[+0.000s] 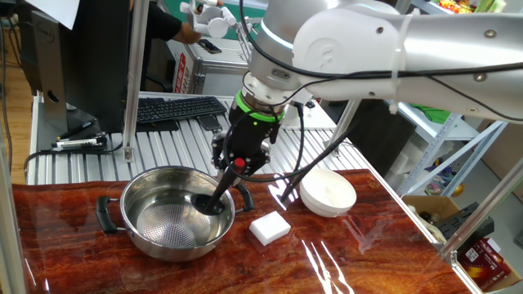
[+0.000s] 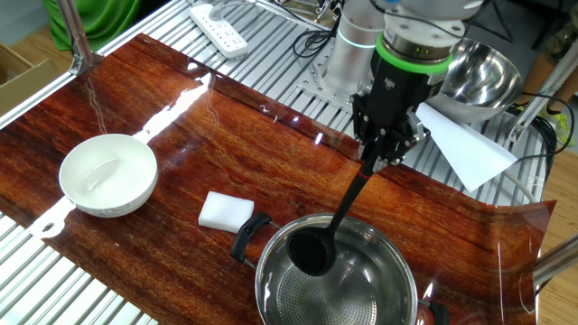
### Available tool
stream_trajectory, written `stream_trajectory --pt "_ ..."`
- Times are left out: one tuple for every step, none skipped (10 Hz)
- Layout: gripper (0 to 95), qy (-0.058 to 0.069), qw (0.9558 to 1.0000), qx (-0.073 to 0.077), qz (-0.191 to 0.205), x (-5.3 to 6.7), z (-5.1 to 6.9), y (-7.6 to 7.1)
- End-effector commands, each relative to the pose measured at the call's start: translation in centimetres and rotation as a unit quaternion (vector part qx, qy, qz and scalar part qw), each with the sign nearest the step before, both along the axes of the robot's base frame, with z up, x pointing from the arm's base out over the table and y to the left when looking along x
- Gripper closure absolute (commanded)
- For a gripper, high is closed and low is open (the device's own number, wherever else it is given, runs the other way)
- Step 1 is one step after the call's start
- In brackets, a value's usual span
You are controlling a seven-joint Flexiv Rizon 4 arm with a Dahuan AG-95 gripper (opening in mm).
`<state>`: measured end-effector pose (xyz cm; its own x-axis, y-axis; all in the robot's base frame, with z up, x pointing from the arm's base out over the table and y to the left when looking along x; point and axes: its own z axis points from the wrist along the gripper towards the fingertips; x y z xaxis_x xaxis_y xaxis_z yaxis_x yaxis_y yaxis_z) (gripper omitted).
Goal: Scoop water with a large spoon from one bowl to another
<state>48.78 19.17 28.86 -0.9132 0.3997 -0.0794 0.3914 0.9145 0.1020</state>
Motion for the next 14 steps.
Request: stream_trajectory --pt "95.0 0.000 1.0000 -0.001 0.003 0.0 0.4 -0.2" --pt "95.0 -0.001 1.0000 -0.001 0.003 -0.1 0.6 -0.4" --pt "95.0 -0.003 1.0000 -0.003 0.004 -0.1 0.8 -0.5" --pt "95.0 -0.004 1.0000 -0.004 0.006 0.0 1.0 -0.7" --pt "95.0 -0.005 0.9999 -0.006 0.008 0.1 1.1 -0.8" --pt "95.0 -0.005 0.9999 -0.006 0.011 0.2 1.3 -1.0" --pt "95.0 -0.004 0.9999 -0.006 0.014 0.4 1.6 -1.2" --pt "95.0 -0.002 0.9999 -0.006 0.016 0.6 1.8 -1.4" --pt "95.0 -0.001 0.9998 -0.007 0.020 0.8 2.1 -1.7" --pt "95.0 -0.002 0.9997 -0.008 0.022 0.9 2.3 -1.9" --pt "95.0 -0.002 0.9997 -0.008 0.022 1.0 2.5 -2.1" --pt "95.0 -0.002 0.9997 -0.008 0.024 1.1 2.6 -2.2" --pt "95.0 -0.002 0.9996 -0.009 0.026 1.2 2.8 -2.4" --pt "95.0 -0.002 0.9994 -0.011 0.032 1.2 3.0 -2.6"
